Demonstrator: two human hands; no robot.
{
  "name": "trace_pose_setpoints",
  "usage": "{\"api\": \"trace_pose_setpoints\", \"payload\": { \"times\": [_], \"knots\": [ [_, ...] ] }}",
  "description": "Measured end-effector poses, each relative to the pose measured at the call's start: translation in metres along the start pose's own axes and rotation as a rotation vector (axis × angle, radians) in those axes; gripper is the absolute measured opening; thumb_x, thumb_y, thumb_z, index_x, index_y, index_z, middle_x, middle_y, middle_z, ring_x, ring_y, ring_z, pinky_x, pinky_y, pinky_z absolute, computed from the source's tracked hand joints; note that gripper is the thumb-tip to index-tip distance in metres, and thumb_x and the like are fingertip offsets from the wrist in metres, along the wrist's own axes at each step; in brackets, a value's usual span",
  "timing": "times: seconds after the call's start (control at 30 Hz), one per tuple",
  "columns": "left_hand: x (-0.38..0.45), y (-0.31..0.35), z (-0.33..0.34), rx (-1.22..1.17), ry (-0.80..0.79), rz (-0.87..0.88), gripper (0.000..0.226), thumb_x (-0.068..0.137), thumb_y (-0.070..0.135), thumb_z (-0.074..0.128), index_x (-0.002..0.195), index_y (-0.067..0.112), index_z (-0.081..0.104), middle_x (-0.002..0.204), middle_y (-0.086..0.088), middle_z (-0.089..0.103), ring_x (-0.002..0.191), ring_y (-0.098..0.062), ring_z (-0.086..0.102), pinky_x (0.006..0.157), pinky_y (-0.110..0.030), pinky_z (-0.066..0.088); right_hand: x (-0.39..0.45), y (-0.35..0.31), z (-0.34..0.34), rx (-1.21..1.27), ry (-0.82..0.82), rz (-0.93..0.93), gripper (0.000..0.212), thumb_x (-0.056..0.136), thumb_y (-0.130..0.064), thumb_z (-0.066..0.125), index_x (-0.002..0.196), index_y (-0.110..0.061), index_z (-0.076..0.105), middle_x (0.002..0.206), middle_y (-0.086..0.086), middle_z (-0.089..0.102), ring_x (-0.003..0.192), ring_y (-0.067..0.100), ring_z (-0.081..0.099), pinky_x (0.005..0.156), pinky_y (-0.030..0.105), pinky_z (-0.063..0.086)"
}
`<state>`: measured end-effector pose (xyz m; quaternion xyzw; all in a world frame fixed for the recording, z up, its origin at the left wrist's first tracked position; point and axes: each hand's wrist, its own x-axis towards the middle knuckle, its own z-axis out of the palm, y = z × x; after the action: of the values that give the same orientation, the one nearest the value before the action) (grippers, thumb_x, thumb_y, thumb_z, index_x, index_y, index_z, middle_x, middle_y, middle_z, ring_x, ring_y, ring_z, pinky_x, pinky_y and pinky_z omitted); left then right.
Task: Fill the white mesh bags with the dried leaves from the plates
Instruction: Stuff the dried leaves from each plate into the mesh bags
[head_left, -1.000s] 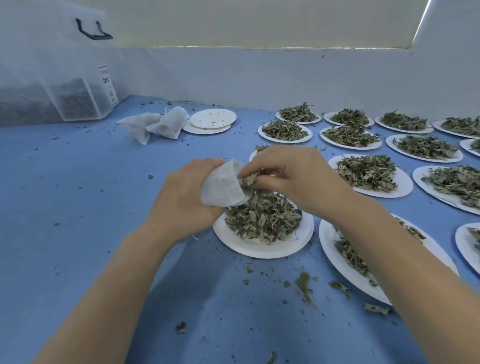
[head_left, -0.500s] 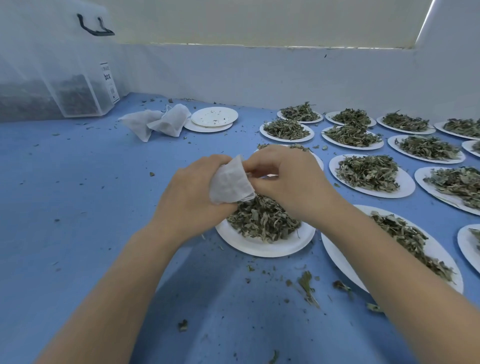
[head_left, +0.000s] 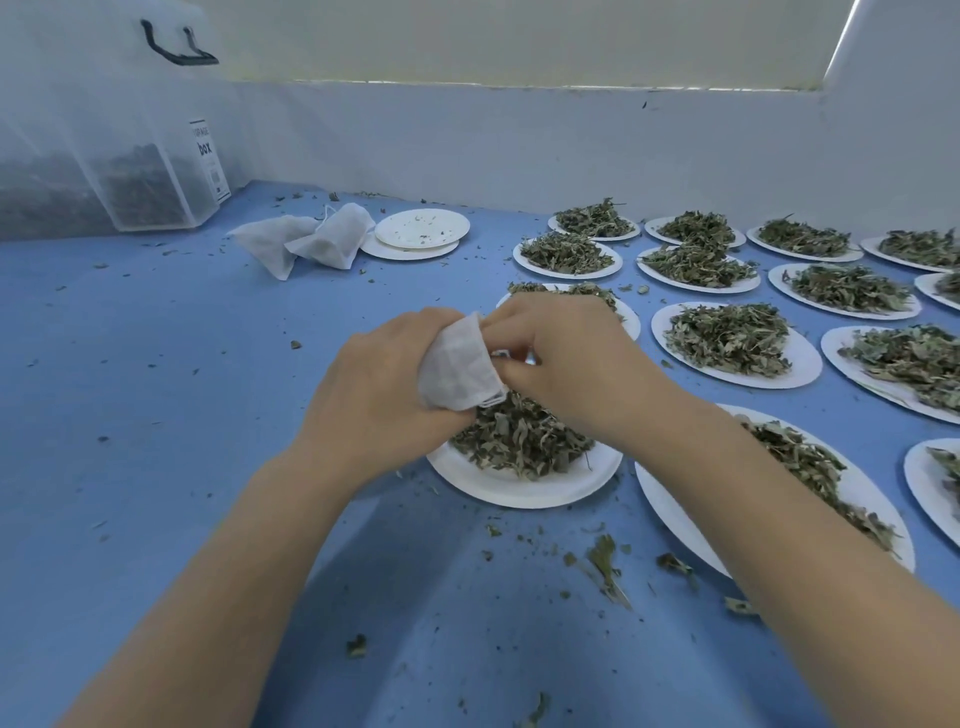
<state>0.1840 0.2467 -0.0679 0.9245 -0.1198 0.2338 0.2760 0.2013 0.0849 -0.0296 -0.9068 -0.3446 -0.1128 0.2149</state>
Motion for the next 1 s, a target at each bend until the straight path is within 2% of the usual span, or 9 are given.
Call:
{"api": "trace_pose_setpoints", "payload": {
  "times": [0.07, 0.17, 0.27, 0.33, 0.5, 0.6, 0.73, 0.87, 1.0],
  "knots": [
    [0.000, 0.002, 0.000, 0.011, -0.021, 0.013, 0.052, 0.064, 0.036, 0.073, 0.112, 0.023, 0.056, 0.096, 0.010, 0.061, 0.086, -0.017, 0.056, 0.075, -0.032, 0.042, 0.001, -0.001, 0.004, -0.073, -0.049, -0.006, 0.018, 0.089, -0.015, 0.054, 0.092, -0.015, 0.073, 0.091, -0.002, 0.061, 0.081, 0.018, 0.047, 0.075, 0.027, 0.035],
    [-0.001, 0.005, 0.001, 0.000, -0.024, 0.030, 0.054, 0.063, 0.038, 0.069, 0.112, 0.021, 0.057, 0.095, 0.010, 0.060, 0.086, -0.017, 0.056, 0.073, -0.032, 0.043, -0.001, 0.000, -0.001, 0.089, -0.097, -0.001, 0.016, 0.092, -0.018, 0.055, 0.084, -0.023, 0.069, 0.077, 0.002, 0.063, 0.076, 0.025, 0.054, 0.068, 0.025, 0.037],
    [-0.002, 0.003, -0.001, 0.013, -0.015, -0.002, 0.054, 0.065, 0.038, 0.066, 0.116, 0.024, 0.055, 0.105, 0.007, 0.061, 0.093, -0.019, 0.056, 0.076, -0.033, 0.044, -0.006, 0.006, -0.018, 0.327, -0.025, 0.073, 0.018, 0.086, -0.024, 0.065, 0.100, -0.033, 0.073, 0.086, -0.009, 0.072, 0.062, 0.000, 0.057, 0.060, 0.011, 0.040],
    [-0.002, -0.001, -0.001, 0.057, -0.018, -0.022, 0.056, 0.068, 0.033, 0.070, 0.120, 0.024, 0.052, 0.113, 0.005, 0.059, 0.100, -0.022, 0.054, 0.078, -0.030, 0.039, -0.007, 0.016, -0.029, 0.281, -0.009, 0.143, 0.018, 0.080, -0.033, 0.072, 0.098, -0.033, 0.073, 0.088, -0.014, 0.071, 0.069, -0.006, 0.059, 0.067, 0.014, 0.046],
    [-0.002, -0.006, -0.001, 0.109, -0.037, -0.024, 0.064, 0.068, 0.028, 0.074, 0.126, 0.022, 0.049, 0.121, 0.001, 0.056, 0.109, -0.023, 0.050, 0.080, -0.026, 0.031, -0.012, 0.029, -0.036, -0.093, -0.451, 0.350, 0.059, 0.061, -0.063, 0.073, 0.113, -0.043, 0.054, 0.102, -0.015, 0.058, 0.083, -0.006, 0.051, 0.065, 0.022, 0.043],
    [-0.001, -0.007, -0.001, 0.112, -0.044, -0.033, 0.064, 0.066, 0.026, 0.073, 0.125, 0.025, 0.047, 0.118, 0.004, 0.056, 0.107, -0.022, 0.050, 0.079, -0.023, 0.028, -0.012, 0.032, -0.029, -0.089, -0.530, 0.367, 0.063, 0.061, -0.055, 0.079, 0.114, -0.039, 0.048, 0.100, -0.009, 0.063, 0.078, 0.004, 0.062, 0.059, 0.021, 0.045],
    [0.000, -0.007, -0.001, 0.115, -0.070, -0.028, 0.063, 0.065, 0.027, 0.071, 0.123, 0.028, 0.046, 0.113, 0.007, 0.056, 0.104, -0.021, 0.051, 0.079, -0.024, 0.028, -0.010, 0.035, -0.019, -0.009, -0.480, 0.335, 0.041, 0.070, -0.036, 0.080, 0.102, -0.034, 0.055, 0.098, -0.011, 0.061, 0.069, 0.008, 0.066, 0.040, 0.005, 0.034],
    [0.000, -0.006, -0.001, 0.118, -0.090, -0.013, 0.062, 0.062, 0.038, 0.063, 0.121, 0.027, 0.047, 0.111, 0.006, 0.057, 0.103, -0.022, 0.052, 0.082, -0.029, 0.034, -0.010, 0.038, -0.013, 0.005, -0.440, 0.297, 0.021, 0.076, -0.023, 0.074, 0.093, -0.033, 0.066, 0.090, -0.012, 0.064, 0.074, 0.013, 0.068, 0.044, 0.002, 0.036],
    [0.000, -0.003, -0.003, 0.119, -0.099, -0.004, 0.064, 0.057, 0.040, 0.054, 0.120, 0.027, 0.048, 0.109, 0.005, 0.057, 0.101, -0.022, 0.053, 0.086, -0.034, 0.037, -0.013, 0.041, -0.025, 0.089, -0.304, 0.287, 0.012, 0.079, -0.015, 0.070, 0.082, -0.026, 0.075, 0.063, -0.012, 0.069, 0.058, 0.003, 0.066, 0.045, 0.003, 0.038]
  ]
}}
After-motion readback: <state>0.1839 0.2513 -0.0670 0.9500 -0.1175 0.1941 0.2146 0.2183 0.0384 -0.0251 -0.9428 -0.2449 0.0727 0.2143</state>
